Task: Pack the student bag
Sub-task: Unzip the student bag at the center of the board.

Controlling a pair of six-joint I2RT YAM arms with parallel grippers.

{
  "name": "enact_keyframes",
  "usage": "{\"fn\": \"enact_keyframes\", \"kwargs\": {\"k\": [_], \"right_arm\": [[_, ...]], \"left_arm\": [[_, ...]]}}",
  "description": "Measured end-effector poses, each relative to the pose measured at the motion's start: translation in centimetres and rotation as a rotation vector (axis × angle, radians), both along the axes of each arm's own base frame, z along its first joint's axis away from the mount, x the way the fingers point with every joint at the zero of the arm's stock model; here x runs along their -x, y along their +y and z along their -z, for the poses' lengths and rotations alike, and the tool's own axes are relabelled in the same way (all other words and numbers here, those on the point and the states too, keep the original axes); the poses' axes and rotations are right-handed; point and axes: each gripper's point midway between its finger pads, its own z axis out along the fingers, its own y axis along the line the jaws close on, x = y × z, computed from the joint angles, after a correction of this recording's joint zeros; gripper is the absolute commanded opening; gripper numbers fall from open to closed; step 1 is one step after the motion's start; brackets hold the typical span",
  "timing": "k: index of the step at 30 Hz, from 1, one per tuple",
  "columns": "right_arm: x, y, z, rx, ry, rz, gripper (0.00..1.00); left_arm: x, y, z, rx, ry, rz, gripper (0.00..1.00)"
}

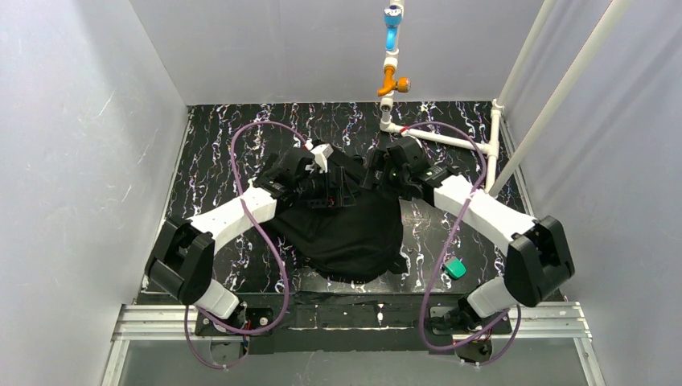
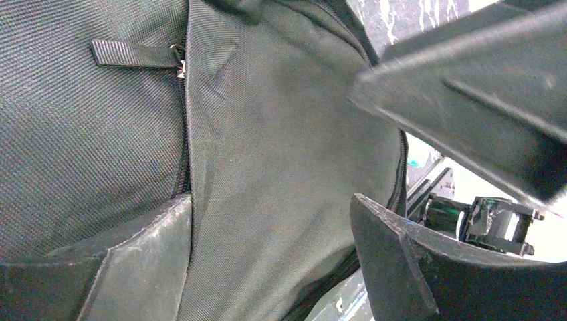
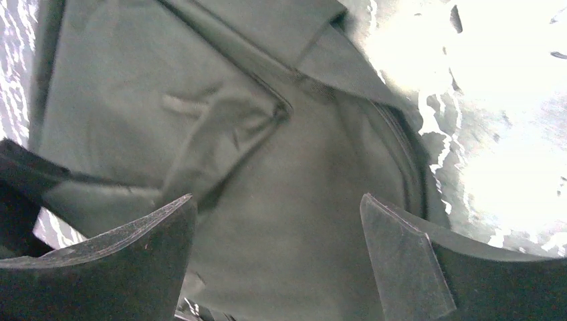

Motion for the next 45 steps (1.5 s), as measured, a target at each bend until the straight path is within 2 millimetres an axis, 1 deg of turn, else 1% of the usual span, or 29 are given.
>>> {"fn": "enact_keyframes", "kwargs": {"k": [3, 5, 9, 12, 14, 16, 18, 19, 20, 21, 22, 24, 27, 29, 31, 32, 34, 37, 40, 41, 45], "right_arm": [[-1.5, 1.4, 0.0, -0.017, 0.005, 0.043, 0.98], [-2.3, 1.6, -0.2, -0.007, -0.008, 0.077, 0.98], [-3.2, 2.1, -1.3, -0.033, -0.050, 0.110, 0.98], [-3.7, 3.2, -1.4, -0.071, -0.045, 0.130, 0.98], [-3.8, 4.5, -0.6, -0.084, -0.027, 0.127, 0.97], [-3.6, 6.0, 0.9, -0.083, 0.003, 0.111, 0.96], [-3.4, 7.1, 2.6, -0.068, 0.040, 0.100, 0.95], [-3.2, 7.7, 3.6, -0.056, 0.059, 0.093, 0.91], [-3.1, 8.1, 4.3, -0.046, 0.071, 0.089, 0.85], [-3.0, 8.5, 5.0, -0.035, 0.084, 0.084, 0.78], [-2.8, 8.8, 5.6, -0.023, 0.094, 0.081, 0.69], [-2.3, 9.0, 6.2, -0.004, 0.102, 0.082, 0.56], [-2.1, 9.2, 6.1, -0.005, 0.097, 0.093, 0.40], [-2.0, 9.4, 5.9, -0.024, 0.088, 0.097, 0.24], [-1.6, 9.2, 5.7, -0.041, 0.078, 0.095, 0.05], [-1.4, 9.1, 5.6, -0.050, 0.073, 0.094, 0.01], [-1.1, 9.0, 5.4, -0.073, 0.055, 0.085, 0.01], [-0.7, 8.9, 5.2, -0.119, 0.018, 0.066, 0.01], [-0.3, 8.9, 5.6, -0.157, -0.008, 0.039, 0.01], [-0.3, 8.9, 5.6, -0.168, -0.014, 0.032, 0.01], [-0.5, 9.2, 5.9, -0.211, -0.034, 0.003, 0.01]], "left_arm": [[0.6, 0.0, -0.3, 0.015, -0.002, 0.018, 0.85], [0.9, 0.0, -0.4, 0.023, 0.000, 0.026, 0.88], [1.5, 0.1, -0.9, 0.038, -0.006, 0.038, 0.98], [2.0, 0.7, -1.7, 0.028, -0.012, 0.028, 0.98], [2.4, 1.6, -2.4, 0.006, -0.021, 0.008, 0.98], [2.6, 2.4, -3.4, -0.010, -0.037, -0.016, 0.98], [2.8, 3.1, -4.7, -0.020, -0.061, -0.040, 0.98], [3.0, 3.5, -5.2, -0.023, -0.072, -0.050, 0.98], [3.2, 3.9, -5.7, -0.028, -0.085, -0.063, 0.98], [3.4, 4.4, -6.3, -0.032, -0.096, -0.076, 0.98], [3.6, 4.8, -6.7, -0.037, -0.105, -0.084, 0.98], [4.0, 5.6, -7.5, -0.044, -0.123, -0.103, 0.98], [4.6, 6.5, -8.0, -0.058, -0.133, -0.120, 0.98], [4.8, 6.9, -7.9, -0.069, -0.127, -0.127, 0.98], [4.9, 7.1, -7.6, -0.081, -0.112, -0.132, 0.98], [4.9, 7.2, -7.4, -0.086, -0.101, -0.135, 0.98], [4.9, 7.2, -7.0, -0.094, -0.075, -0.145, 0.94], [4.1, 7.1, -6.5, -0.101, -0.010, -0.183, 0.79], [2.3, 6.4, -6.2, -0.100, 0.046, -0.209, 0.63], [1.4, 6.0, -6.0, -0.099, 0.063, -0.212, 0.61], [-1.3, 4.9, -4.6, -0.093, 0.137, -0.223, 0.57]]}}
